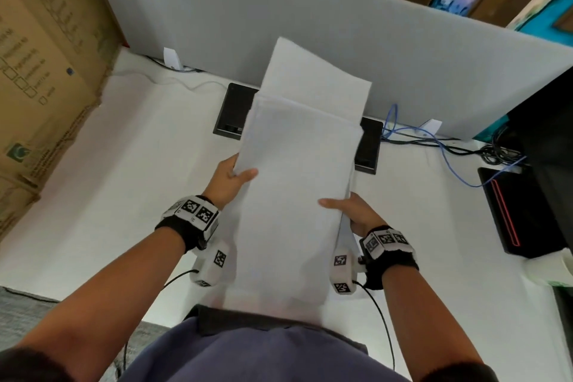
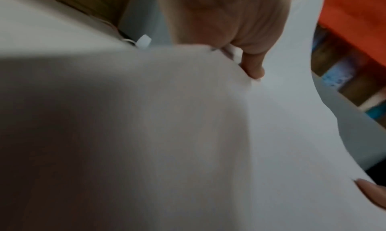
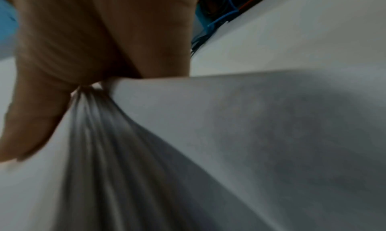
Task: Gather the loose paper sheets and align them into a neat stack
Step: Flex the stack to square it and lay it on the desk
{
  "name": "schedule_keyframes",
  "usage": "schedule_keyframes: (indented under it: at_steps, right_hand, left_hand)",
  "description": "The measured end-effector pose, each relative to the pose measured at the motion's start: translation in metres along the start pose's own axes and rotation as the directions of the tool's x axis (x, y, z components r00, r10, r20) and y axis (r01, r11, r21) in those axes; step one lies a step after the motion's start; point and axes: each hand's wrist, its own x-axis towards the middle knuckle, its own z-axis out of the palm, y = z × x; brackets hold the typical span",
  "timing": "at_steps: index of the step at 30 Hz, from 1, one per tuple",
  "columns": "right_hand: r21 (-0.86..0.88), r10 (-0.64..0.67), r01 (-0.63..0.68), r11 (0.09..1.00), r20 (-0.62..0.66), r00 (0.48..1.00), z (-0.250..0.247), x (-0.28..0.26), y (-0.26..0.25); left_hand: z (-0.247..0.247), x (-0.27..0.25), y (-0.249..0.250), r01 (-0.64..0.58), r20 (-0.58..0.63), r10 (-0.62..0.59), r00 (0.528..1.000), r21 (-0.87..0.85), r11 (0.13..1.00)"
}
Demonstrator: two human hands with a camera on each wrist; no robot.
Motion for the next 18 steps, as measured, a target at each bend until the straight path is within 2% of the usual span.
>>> schedule_keyframes:
  at_steps: [2, 4, 7, 9, 11, 13, 15, 18]
  right_hand:
    - [-0.038, -0.055, 0.054, 0.998, -0.022, 0.998, 0.007, -0.004, -0.013]
    - [-0.102, -0.171, 0.165, 0.981, -0.057, 0.984, 0.011, -0.012, -0.03]
    - [-0.12, -0.383, 0.369, 0.922, -0.132, 0.914, 0.012, -0.027, -0.063]
    - [-0.109, -0.521, 0.51, 0.853, -0.206, 0.828, 0.014, -0.04, -0.085]
    - [-0.088, -0.613, 0.614, 0.784, -0.263, 0.745, 0.016, -0.051, -0.103]
    - [-0.073, -0.655, 0.665, 0.743, -0.284, 0.7, 0.018, -0.055, -0.111]
    - [-0.06, -0.666, 0.681, 0.729, -0.291, 0.687, 0.019, -0.053, -0.108]
    - [-0.038, -0.649, 0.668, 0.744, -0.281, 0.707, 0.019, -0.048, -0.092]
  left_hand:
    - [-0.003, 0.001, -0.003, 0.017, -0.038, -0.017, 0.999, -0.001, 1.0]
    - [-0.005, 0.001, 0.007, -0.018, -0.072, 0.017, 0.997, -0.018, 1.0]
    - [-0.005, 0.002, 0.047, -0.199, -0.139, 0.19, 0.972, -0.053, 0.979]
    - [0.0, 0.001, 0.078, -0.347, -0.204, 0.326, 0.923, -0.075, 0.935]
    - [0.005, -0.002, 0.1, -0.462, -0.295, 0.427, 0.855, -0.06, 0.885]
    - [0.009, -0.005, 0.108, -0.537, -0.346, 0.499, 0.795, -0.018, 0.843]
    - [0.011, -0.006, 0.1, -0.531, -0.339, 0.497, 0.799, -0.009, 0.847]
    - [0.01, -0.006, 0.076, -0.447, -0.309, 0.419, 0.854, -0.024, 0.894]
